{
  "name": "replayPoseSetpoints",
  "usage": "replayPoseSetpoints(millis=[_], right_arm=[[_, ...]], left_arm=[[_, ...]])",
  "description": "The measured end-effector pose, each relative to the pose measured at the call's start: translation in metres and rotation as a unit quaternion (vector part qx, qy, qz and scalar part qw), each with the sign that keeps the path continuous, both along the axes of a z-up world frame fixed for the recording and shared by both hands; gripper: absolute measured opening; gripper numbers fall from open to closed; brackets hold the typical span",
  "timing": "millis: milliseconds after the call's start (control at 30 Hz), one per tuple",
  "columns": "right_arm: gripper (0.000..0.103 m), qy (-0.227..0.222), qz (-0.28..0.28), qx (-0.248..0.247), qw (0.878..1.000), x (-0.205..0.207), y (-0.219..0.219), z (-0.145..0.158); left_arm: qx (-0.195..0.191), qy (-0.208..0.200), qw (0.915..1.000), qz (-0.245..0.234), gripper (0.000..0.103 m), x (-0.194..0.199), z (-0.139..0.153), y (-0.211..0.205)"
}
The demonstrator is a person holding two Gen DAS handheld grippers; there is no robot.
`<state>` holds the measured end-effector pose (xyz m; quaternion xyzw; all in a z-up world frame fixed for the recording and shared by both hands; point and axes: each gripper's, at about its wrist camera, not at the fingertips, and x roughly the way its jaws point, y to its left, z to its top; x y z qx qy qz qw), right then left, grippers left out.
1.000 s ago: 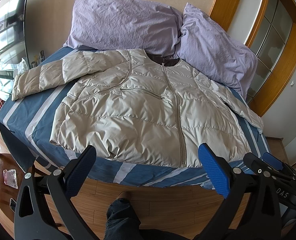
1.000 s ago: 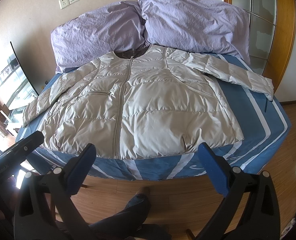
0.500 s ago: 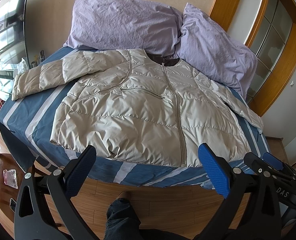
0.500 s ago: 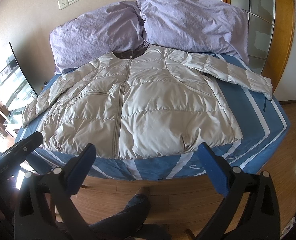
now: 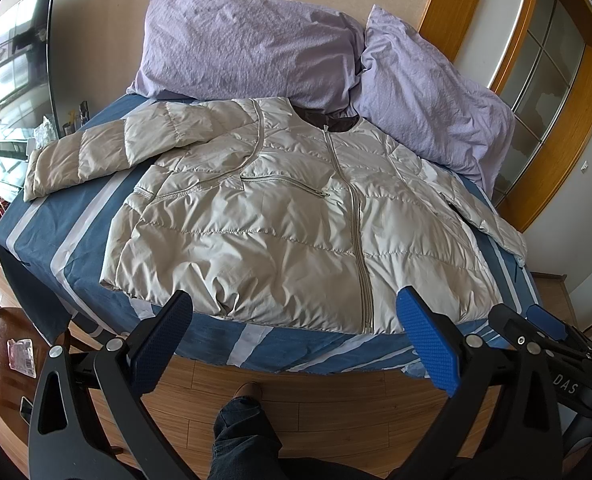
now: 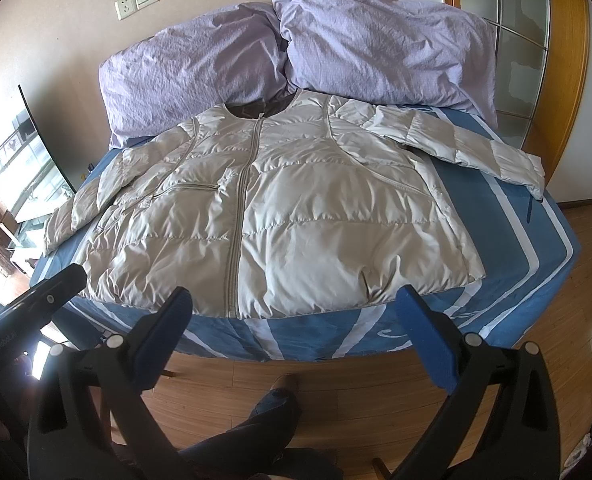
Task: Fold large clothes
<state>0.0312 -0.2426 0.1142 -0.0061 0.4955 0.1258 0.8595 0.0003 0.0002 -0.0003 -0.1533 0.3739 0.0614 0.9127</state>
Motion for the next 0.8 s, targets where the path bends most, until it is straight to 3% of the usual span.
replayPoseSetpoints(millis=[800], right_arm=[[0.101,0.003,-0.001,0.001,1.000,0.0036,0.0013,-0.0011]], left_arm=[[0.001,0.001,1.0000,0.000,0.102,0.0000,0.0000,0.0001]])
